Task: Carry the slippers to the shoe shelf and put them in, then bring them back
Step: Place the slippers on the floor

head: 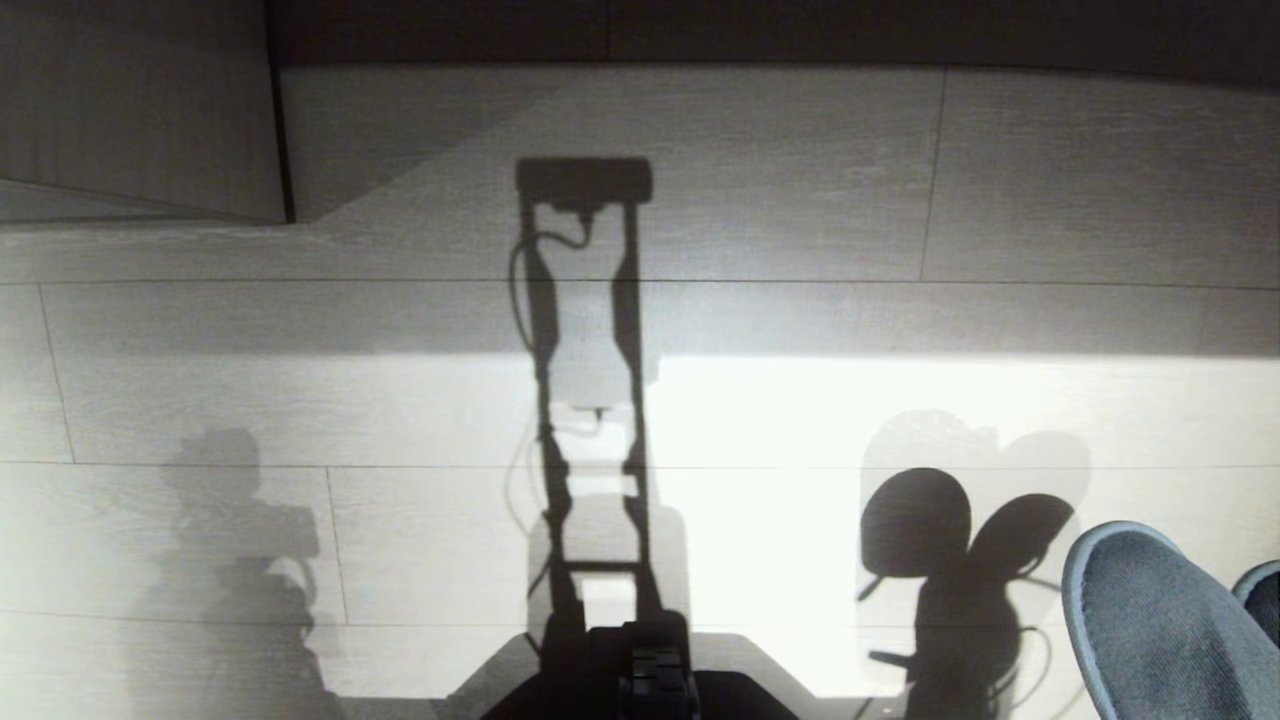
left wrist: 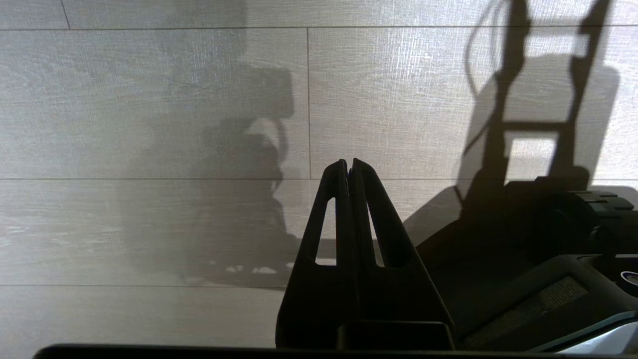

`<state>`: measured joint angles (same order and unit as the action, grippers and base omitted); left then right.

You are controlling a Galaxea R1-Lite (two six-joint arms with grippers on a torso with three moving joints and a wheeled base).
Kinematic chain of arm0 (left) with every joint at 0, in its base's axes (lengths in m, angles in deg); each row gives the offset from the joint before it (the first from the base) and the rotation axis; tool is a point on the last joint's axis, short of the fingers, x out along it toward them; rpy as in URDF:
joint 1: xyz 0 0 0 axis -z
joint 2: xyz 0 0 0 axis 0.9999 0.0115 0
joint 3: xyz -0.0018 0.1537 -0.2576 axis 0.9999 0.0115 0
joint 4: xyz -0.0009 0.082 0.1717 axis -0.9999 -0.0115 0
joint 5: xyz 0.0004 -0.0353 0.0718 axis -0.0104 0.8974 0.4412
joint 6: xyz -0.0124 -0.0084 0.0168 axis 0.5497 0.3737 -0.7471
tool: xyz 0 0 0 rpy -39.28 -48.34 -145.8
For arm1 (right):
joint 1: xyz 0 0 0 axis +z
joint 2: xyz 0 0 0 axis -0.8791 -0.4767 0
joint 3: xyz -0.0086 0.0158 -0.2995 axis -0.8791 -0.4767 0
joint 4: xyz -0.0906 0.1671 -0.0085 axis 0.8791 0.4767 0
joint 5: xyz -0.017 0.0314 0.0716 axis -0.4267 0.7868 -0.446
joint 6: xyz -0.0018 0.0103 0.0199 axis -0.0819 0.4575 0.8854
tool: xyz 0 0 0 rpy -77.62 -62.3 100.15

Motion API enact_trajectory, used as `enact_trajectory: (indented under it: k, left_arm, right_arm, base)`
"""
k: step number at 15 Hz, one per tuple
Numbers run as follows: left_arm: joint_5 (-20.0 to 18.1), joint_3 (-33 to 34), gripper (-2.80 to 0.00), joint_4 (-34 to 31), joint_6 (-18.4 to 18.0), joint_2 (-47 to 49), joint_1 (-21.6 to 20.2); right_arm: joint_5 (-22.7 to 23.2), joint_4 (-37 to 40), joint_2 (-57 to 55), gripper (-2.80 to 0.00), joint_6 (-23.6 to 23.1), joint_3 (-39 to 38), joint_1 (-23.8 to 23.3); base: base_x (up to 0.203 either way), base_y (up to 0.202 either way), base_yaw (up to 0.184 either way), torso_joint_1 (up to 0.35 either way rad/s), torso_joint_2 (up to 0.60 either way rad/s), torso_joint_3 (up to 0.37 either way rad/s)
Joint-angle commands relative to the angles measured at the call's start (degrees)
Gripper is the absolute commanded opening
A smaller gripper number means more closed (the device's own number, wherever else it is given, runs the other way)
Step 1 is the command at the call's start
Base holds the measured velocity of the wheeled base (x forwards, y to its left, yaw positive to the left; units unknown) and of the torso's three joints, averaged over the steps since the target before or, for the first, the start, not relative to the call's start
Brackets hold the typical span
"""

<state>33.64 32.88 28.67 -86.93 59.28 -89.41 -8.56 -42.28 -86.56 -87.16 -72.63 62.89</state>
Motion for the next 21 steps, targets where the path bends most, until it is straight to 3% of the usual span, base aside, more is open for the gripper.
enact_trajectory:
  k: [1, 13, 18, 21]
  left_arm:
    - [0.00, 0.01, -2.80, 0.02, 0.02, -0.01, -0.01]
    - [0.00, 0.01, -2.80, 0.02, 0.02, -0.02, -0.01]
    - [0.00, 0.01, -2.80, 0.02, 0.02, -0.10, -0.01]
    - [0.00, 0.01, -2.80, 0.02, 0.02, -0.10, -0.01]
  right_arm:
    - [-0.02, 0.02, 0.00, -2.80, -0.02, -0.09, 0.04]
    - [-0.10, 0.04, -0.09, -2.80, -0.63, 0.26, 0.01]
    - [-0.03, 3.94, -11.27, -2.80, -0.59, 17.77, 0.21]
    - [-0.20, -2.73, -26.32, -2.80, -0.69, 24.95, 0.98]
  base:
    - [0.000, 0.000, 0.000, 0.000, 0.00, 0.000]
    - [0.000, 0.000, 0.000, 0.000, 0.00, 0.000]
    - [0.000, 0.000, 0.000, 0.000, 0.00, 0.000]
    - [0.000, 0.000, 0.000, 0.000, 0.00, 0.000]
